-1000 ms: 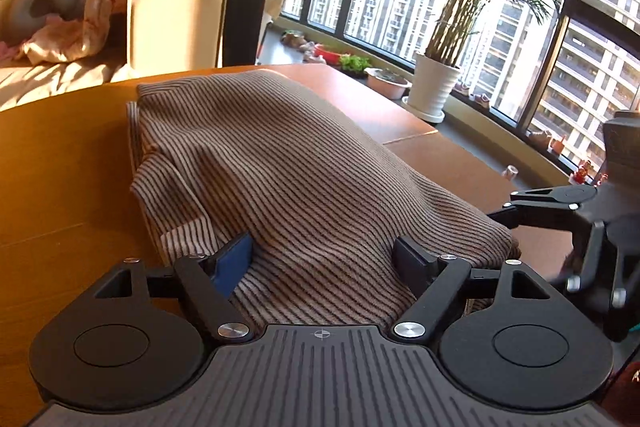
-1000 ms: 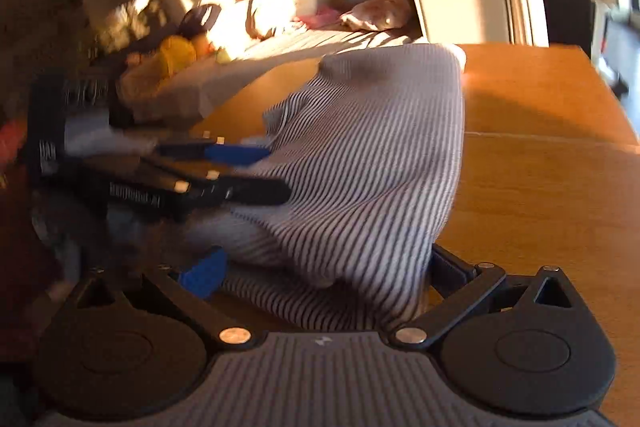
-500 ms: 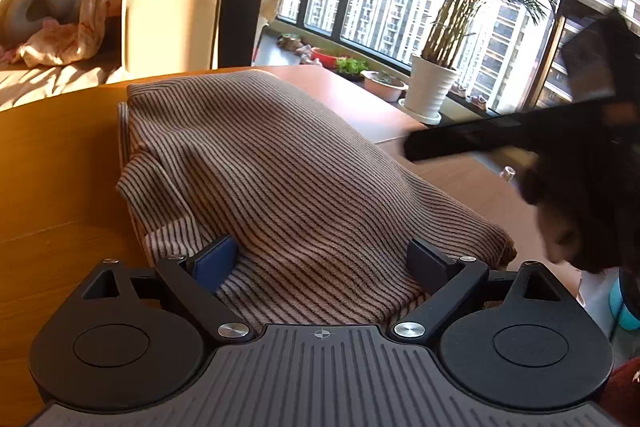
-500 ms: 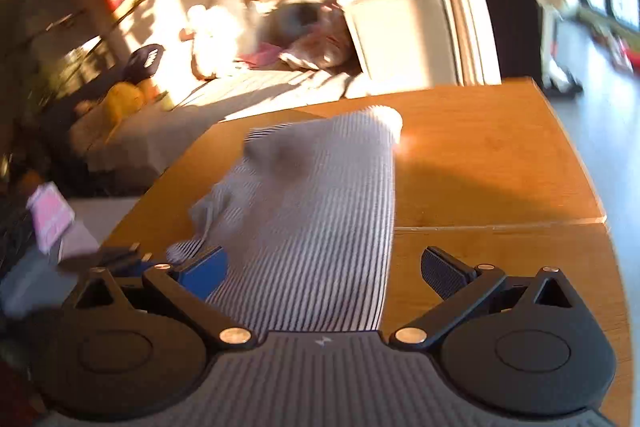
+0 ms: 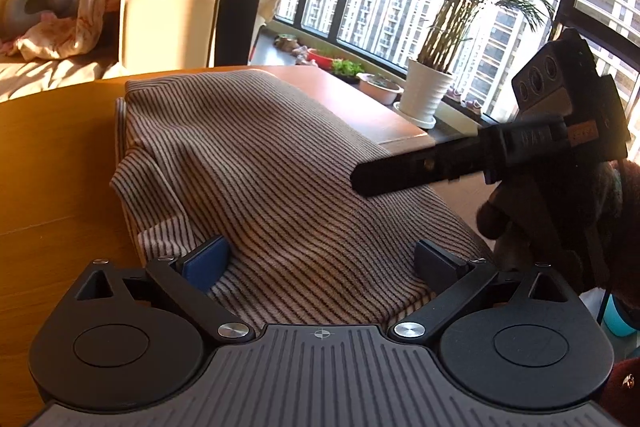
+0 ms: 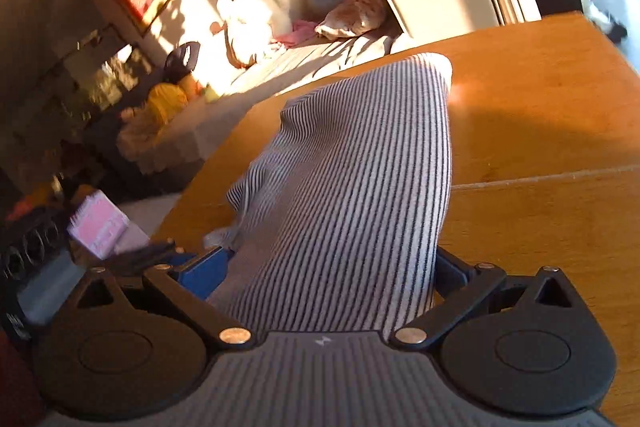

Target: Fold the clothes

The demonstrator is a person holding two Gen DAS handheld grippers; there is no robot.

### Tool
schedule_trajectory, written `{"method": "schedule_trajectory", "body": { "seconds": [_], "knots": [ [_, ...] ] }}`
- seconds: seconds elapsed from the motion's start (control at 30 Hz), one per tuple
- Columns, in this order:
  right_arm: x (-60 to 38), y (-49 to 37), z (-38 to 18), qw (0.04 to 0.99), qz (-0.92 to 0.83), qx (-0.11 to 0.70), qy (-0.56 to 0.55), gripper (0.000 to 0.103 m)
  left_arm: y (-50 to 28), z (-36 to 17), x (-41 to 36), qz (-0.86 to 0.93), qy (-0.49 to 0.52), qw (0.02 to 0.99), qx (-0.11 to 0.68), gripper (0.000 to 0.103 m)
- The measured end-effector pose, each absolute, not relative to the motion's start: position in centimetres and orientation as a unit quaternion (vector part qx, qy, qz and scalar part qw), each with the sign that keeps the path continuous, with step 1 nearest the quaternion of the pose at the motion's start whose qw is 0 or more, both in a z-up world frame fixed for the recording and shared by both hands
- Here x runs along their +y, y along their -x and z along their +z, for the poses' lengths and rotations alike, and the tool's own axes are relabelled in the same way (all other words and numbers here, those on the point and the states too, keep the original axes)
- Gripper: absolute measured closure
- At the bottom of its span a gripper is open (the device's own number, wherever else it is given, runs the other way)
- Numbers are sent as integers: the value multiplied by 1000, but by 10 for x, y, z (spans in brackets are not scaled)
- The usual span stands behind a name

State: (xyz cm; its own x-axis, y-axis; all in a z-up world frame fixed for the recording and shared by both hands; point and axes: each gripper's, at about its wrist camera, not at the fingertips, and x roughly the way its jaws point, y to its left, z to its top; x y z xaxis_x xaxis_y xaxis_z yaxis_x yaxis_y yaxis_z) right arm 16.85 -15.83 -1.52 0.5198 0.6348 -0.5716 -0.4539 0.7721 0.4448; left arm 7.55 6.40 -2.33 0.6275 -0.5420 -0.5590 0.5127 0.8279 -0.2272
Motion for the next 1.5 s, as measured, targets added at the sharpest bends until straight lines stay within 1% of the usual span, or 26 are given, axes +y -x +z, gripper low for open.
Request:
{"method": "schedule_trajectory", "body": {
  "seconds": [0.07, 0.1, 0.13, 0.17, 0.2, 0.23, 0.37, 0.43, 0.57, 0.63, 0.73, 0.77, 0.8, 0.83, 0.9, 1.0, 1.13, 1.3, 1.43, 1.5],
  "knots": [
    [-151, -157, -9, 888, 284, 354, -70, 1, -75, -23, 64, -292, 24, 902, 318, 2],
    [-149, -148, -4, 898, 283, 333, -41, 5, -75, -23, 64, -292, 24, 902, 318, 2],
    [-147, -139, 2, 907, 283, 313, -11, 11, -74, -21, 65, -292, 23, 902, 317, 2],
    [-145, -127, 8, 912, 287, 293, 23, 14, -72, -19, 67, -293, 20, 902, 317, 2],
    [-142, -114, 14, 914, 293, 274, 58, 21, -69, -17, 68, -293, 17, 902, 316, 2],
    [-140, -101, 20, 912, 303, 260, 90, 26, -67, -13, 71, -292, 16, 903, 315, 2],
    [-128, -57, 33, 877, 369, 244, 188, 26, -61, 1, 91, -266, 13, 914, 307, 1],
    [-120, -41, 32, 857, 395, 248, 220, 20, -59, 7, 103, -245, 16, 921, 303, 2],
    [-100, -22, 20, 835, 414, 247, 265, 18, -59, 11, 121, -212, 33, 927, 307, 1],
    [-91, -17, 12, 830, 413, 245, 284, 15, -59, 12, 123, -205, 28, 928, 309, 1],
    [-80, -16, -3, 832, 386, 234, 323, 16, -58, 12, 122, -206, 20, 927, 312, 1],
    [-80, -19, -4, 839, 375, 235, 316, 17, -56, 12, 121, -207, 18, 927, 312, 1],
    [-81, -24, -3, 847, 366, 242, 300, 28, -54, 12, 121, -207, 16, 927, 312, 1],
    [-85, -34, 0, 853, 362, 268, 262, 35, -52, 13, 121, -208, 13, 927, 311, 1],
    [-99, -54, 7, 862, 360, 312, 174, 36, -48, 16, 119, -212, 5, 927, 308, 1],
    [-121, -76, 16, 858, 362, 360, 58, 40, -42, 19, 118, -220, -9, 927, 304, 1],
    [-141, -89, 16, 845, 364, 390, -26, 41, -34, 26, 119, -229, -29, 927, 294, 0],
    [-152, -97, 13, 833, 364, 408, -85, 41, -29, 29, 124, -244, -40, 922, 298, 0],
    [-152, -103, 10, 830, 365, 410, -95, 41, -26, 22, 122, -278, -50, 909, 308, 0],
    [-148, -103, 11, 833, 367, 405, -83, 41, -27, 13, 113, -296, -63, 898, 319, 0]
  ]
}}
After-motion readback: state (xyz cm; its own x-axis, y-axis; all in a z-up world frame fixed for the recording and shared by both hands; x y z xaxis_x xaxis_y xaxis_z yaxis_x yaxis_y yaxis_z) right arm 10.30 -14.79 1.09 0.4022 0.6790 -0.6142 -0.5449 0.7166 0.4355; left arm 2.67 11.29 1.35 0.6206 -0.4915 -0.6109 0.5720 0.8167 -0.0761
